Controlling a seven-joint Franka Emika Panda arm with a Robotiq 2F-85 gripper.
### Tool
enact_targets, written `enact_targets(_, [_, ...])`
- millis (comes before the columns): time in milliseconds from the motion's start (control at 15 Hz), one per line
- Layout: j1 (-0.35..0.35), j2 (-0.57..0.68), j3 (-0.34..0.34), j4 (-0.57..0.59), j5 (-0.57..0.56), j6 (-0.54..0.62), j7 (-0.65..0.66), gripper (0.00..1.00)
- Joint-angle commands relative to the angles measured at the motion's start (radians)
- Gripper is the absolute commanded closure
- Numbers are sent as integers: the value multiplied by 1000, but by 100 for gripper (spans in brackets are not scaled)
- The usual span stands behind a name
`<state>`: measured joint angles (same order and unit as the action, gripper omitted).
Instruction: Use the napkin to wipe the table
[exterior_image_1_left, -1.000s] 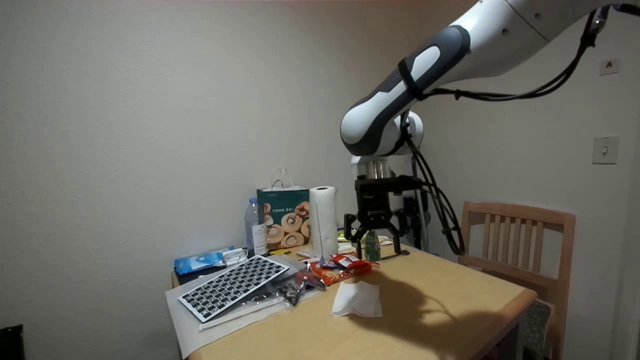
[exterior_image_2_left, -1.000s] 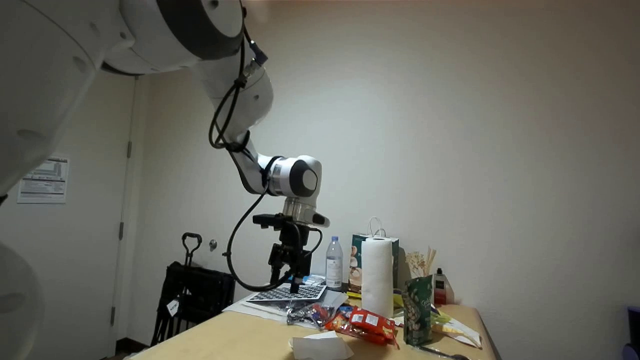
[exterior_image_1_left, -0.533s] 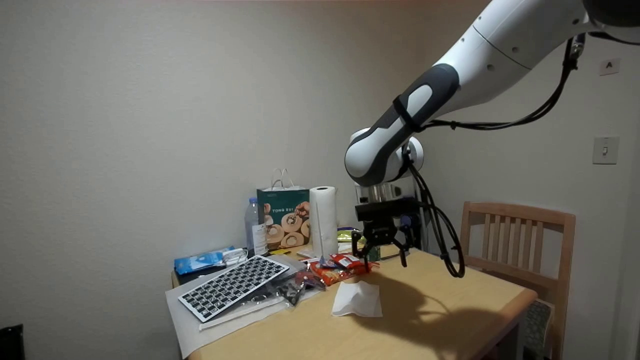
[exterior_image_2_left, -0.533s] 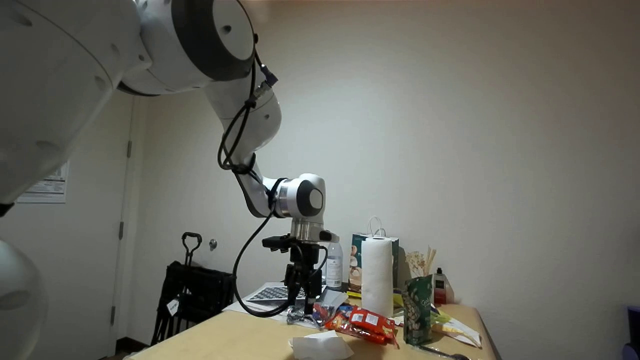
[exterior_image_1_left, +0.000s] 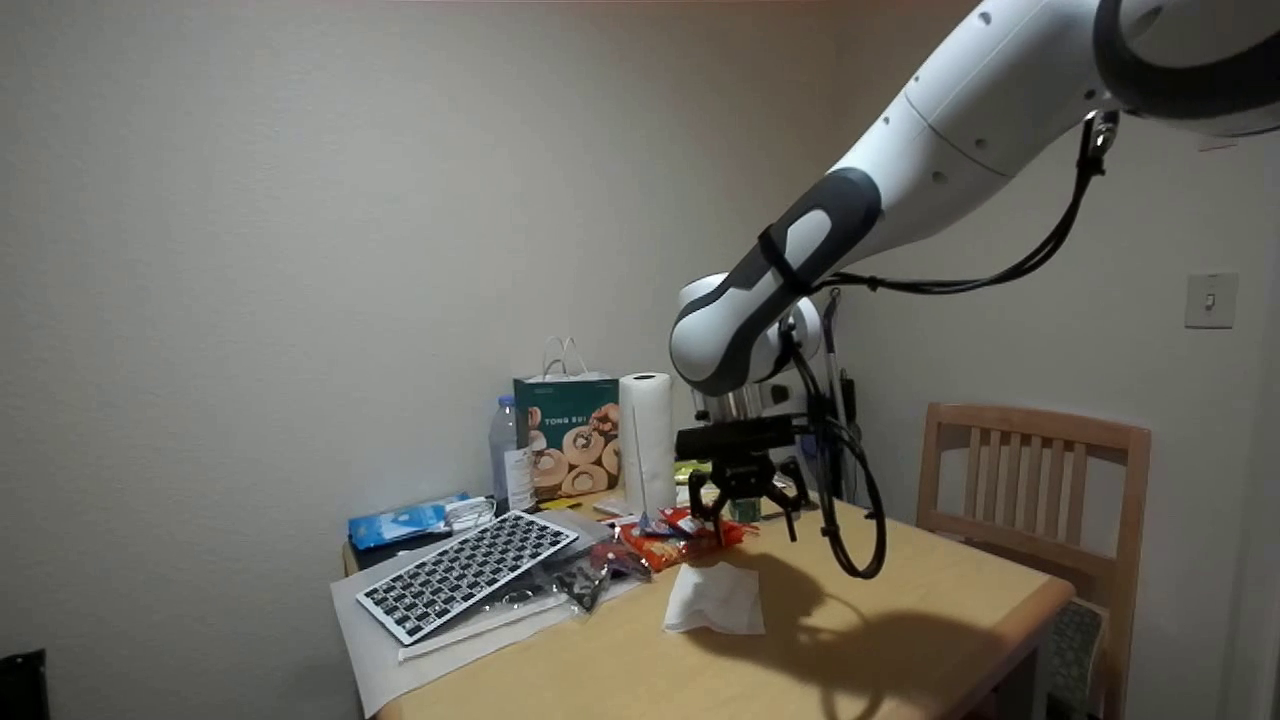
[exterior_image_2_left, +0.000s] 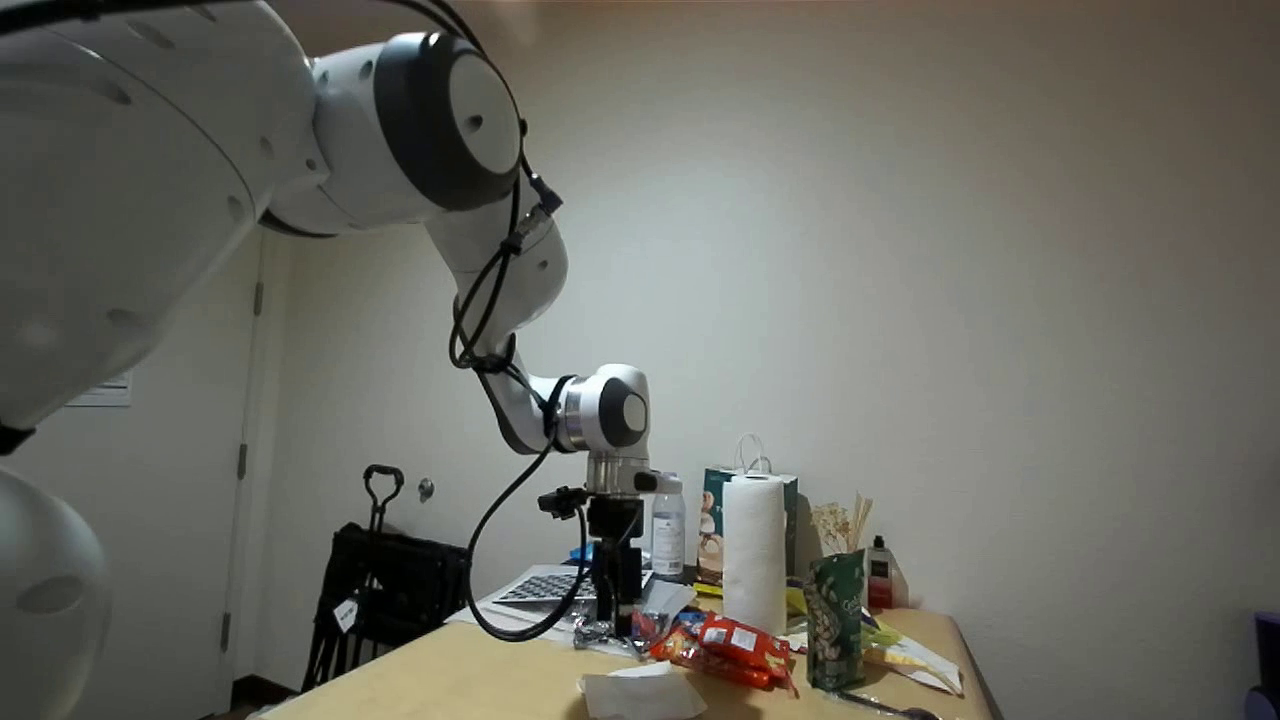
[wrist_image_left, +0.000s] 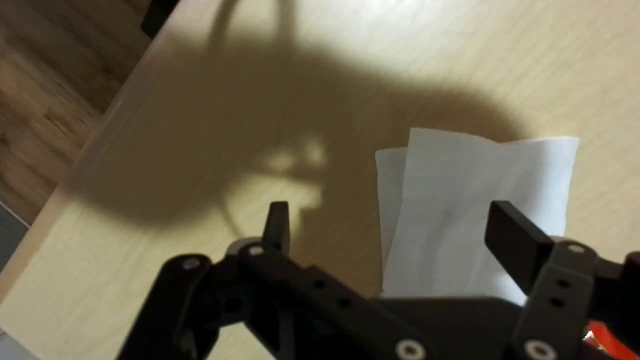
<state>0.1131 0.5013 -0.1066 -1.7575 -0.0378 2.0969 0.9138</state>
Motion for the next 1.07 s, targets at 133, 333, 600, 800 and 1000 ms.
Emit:
enact_targets(133, [20, 117, -6, 143, -29, -97, 102, 0])
enact_targets(333, [26, 168, -10, 211, -31, -132, 116, 0])
enact_targets(600, [-20, 205, 22, 237, 4, -118, -3, 0])
enact_targets(800, [-35, 267, 25, 291, -8, -125, -97, 0])
enact_targets(1000, [-15, 266, 1, 277, -13, -116, -75, 0])
